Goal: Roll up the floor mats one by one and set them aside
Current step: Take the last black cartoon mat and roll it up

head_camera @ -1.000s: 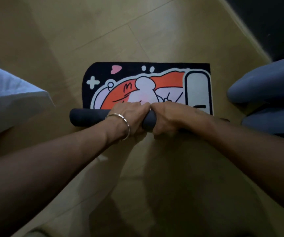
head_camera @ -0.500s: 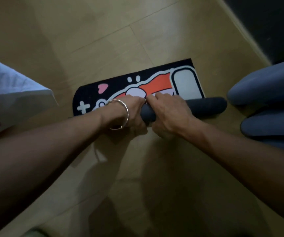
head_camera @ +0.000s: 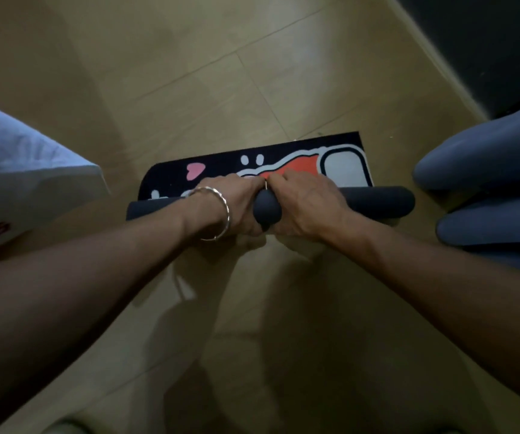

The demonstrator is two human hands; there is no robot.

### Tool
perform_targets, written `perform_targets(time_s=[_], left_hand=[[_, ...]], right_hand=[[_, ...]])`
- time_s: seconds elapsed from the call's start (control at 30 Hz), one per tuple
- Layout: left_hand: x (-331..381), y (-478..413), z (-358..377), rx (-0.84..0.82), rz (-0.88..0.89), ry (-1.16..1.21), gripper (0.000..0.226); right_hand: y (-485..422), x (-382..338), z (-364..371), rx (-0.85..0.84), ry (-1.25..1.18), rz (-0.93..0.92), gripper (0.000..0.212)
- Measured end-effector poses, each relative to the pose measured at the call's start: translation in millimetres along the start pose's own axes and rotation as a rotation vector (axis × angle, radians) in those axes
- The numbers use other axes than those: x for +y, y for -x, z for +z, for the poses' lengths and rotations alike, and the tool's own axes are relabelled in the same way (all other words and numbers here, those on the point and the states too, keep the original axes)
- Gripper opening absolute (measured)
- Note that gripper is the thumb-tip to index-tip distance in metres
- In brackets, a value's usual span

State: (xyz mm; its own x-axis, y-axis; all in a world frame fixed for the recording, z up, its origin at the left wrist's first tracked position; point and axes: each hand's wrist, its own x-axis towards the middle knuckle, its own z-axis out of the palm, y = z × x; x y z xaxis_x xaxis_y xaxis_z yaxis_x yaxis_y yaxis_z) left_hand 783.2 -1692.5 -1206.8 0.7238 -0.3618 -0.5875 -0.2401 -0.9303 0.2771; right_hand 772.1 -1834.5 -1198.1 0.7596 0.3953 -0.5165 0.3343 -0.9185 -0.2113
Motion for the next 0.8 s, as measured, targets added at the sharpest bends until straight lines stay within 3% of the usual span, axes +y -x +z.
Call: perform_targets(time_s=[0.1,0.17,0.23,0.3,0.37,0.47,0.57,0.63,0.73,0.8], left_hand=[[2,4,10,0.176,0.109,-0.264,0.06],[4,3,12,0.151,0.127,-0.318,0.059],[1,0,7,0.026,0.062,-0.212,0.056],[-4,-5,2,-0.089,-0.016,0.031,0.058],[-6,-6,3,-0.07,-0.025,0.165,0.062],[-2,-1,6,0.074,0.031,-0.045,0.062],[3,1,10,0.183,0.101,-0.307,0.056],[1,-3,8,0.148,0.051,-0.322,0.055],[-3,-3,4,-0.005,-0.018,-0.026,0.06],[-2,1,2,0.009,-0.013,0.056,0.061]], right_hand=[[-4,5,-7,-0.203,-0.167,0.041,0.065],[-2,6,-8,-0.267,-0.273,0.06,0.068],[2,4,-5,-0.198,-0.246,0.035,0.067],[2,-2,1,-0.049,-0.036,-0.042,0.068],[-4,-3,-1,0.012,0.088,-0.045,0.065],[-9,-1,-10,-0.131,0.018,0.028,0.064],[-4,2,-13,-0.243,-0.223,0.101,0.07],[3,0,-8,-0.141,-0.226,0.073,0.067],[7,-8,0,0.073,0.026,-0.049,0.062],[3,-11,-1,0.08,0.091,-0.017,0.06]])
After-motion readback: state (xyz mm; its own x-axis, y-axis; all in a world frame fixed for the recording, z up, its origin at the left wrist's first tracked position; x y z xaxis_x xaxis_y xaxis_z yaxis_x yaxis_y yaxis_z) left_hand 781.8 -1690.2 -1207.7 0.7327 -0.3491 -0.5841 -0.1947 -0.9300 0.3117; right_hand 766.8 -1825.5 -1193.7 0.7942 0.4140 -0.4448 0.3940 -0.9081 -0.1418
